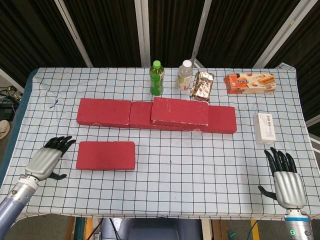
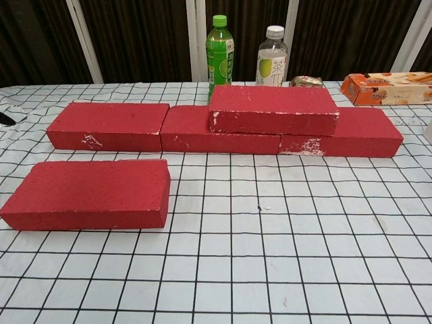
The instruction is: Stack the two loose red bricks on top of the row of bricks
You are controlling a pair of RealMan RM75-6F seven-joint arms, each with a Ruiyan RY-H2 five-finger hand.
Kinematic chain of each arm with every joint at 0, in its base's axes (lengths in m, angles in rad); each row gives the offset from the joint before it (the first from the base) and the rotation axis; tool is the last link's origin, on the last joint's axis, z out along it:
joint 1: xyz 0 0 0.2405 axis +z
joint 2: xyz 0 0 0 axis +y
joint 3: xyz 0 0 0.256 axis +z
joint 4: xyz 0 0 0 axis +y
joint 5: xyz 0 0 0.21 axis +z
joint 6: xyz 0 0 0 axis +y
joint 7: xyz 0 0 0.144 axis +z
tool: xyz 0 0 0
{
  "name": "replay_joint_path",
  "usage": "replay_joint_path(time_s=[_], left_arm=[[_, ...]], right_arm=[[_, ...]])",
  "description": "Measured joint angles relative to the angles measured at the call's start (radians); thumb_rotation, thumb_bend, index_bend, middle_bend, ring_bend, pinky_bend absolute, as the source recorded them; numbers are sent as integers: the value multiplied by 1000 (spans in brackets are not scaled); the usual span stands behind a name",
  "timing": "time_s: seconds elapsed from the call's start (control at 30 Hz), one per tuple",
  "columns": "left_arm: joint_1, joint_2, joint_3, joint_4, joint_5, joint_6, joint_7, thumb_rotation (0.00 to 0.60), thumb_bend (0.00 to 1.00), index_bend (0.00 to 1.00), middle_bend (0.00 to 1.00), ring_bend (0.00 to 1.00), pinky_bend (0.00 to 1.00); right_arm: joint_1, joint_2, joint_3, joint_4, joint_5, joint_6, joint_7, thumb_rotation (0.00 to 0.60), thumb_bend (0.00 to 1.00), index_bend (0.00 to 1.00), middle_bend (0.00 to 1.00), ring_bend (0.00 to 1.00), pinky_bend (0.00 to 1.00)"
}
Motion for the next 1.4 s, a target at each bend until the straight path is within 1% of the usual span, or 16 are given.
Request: replay_joint_path(time_s=[0.07,0.17,0.33,0.43,0.57,0.83,1.17,1.4], left_arm=[[-31,-2,-11,-9,-43,-34,15,600,0,0,0,0,28],[-67,-13,-25,-19,-103,-58,48,600,0,0,0,0,28],[-103,-70,-37,-18,-185,-52,120,600,0,0,0,0,28],[-124,-111,-36,-11,-223,-43,166,600,0,0,0,0,28],[-147,-160,-34,9,-268,-32,198,600,0,0,0,0,28],[-178,-250,-28,48,-316,22,258,600,0,0,0,0,28],[-227,-296,-16,53,-370,1,290,600,0,0,0,0,28],[-246,-344,-6,79,-405,20,314,600,0,0,0,0,28]], right_arm=[[4,0,-3,1,6,1,2,600,154,43,7,0,0],[10,2,-9,2,10,3,5,600,154,43,7,0,0],[14,5,-21,1,11,17,12,600,155,43,7,0,0],[18,8,-27,1,18,20,14,600,153,43,7,0,0],[22,11,-32,0,22,32,23,600,154,43,7,0,0],[32,11,-44,3,33,46,27,600,154,43,7,0,0],[36,14,-54,0,45,67,29,600,155,43,7,0,0],[39,24,-61,-2,53,77,44,600,154,43,7,0,0]])
